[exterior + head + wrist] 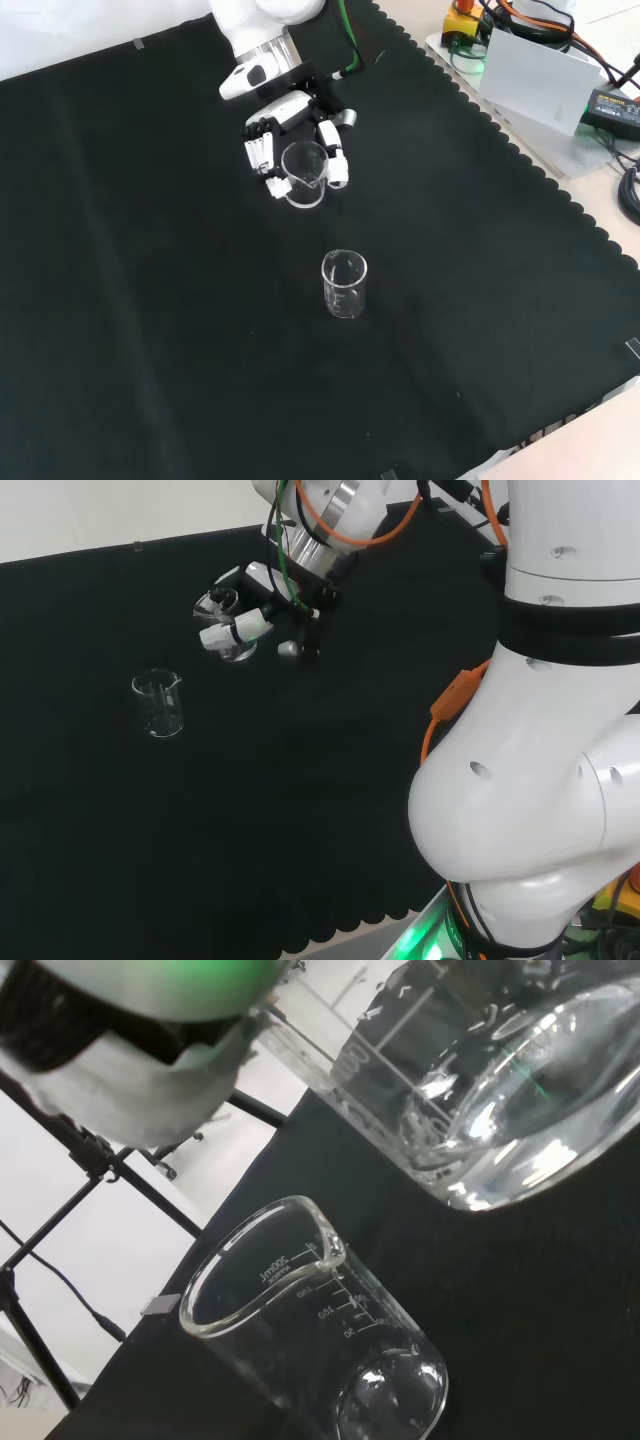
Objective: Pour the water from the handheld beaker into the one on the table.
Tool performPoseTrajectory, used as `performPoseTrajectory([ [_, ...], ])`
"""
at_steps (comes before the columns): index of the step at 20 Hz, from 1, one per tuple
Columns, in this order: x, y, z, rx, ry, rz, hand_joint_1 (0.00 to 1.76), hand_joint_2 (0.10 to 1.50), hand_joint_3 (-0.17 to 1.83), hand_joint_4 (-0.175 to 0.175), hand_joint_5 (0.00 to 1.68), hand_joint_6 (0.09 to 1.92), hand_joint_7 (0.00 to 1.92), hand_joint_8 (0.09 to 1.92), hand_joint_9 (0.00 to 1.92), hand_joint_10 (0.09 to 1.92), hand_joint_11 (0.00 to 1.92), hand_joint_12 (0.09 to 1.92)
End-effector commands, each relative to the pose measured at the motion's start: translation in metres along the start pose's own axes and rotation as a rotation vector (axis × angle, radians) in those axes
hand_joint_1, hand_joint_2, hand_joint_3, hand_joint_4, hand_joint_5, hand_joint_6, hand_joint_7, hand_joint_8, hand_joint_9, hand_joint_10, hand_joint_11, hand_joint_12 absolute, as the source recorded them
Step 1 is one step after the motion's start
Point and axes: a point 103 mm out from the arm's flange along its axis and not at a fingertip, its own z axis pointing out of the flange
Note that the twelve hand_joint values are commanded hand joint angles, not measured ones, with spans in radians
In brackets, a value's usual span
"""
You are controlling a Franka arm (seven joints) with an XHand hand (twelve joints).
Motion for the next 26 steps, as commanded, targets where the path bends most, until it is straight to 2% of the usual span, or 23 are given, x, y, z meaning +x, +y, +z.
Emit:
performPoseTrajectory([
  [1,0.009,-0.001,0.002,0.035,-0.059,-0.003,1.16,0.71,0.47,0.117,1.41,0.35,1.80,0.09,1.68,0.09,1.31,0.76],
  [8,0.019,0.002,0.007,0.060,-0.163,-0.002,1.16,0.70,0.49,0.121,1.41,0.35,1.80,0.09,1.69,0.09,1.31,0.77],
  [26,0.030,0.004,0.013,0.164,-0.338,0.003,1.16,0.70,0.50,0.116,1.41,0.36,1.81,0.09,1.69,0.09,1.31,0.77],
])
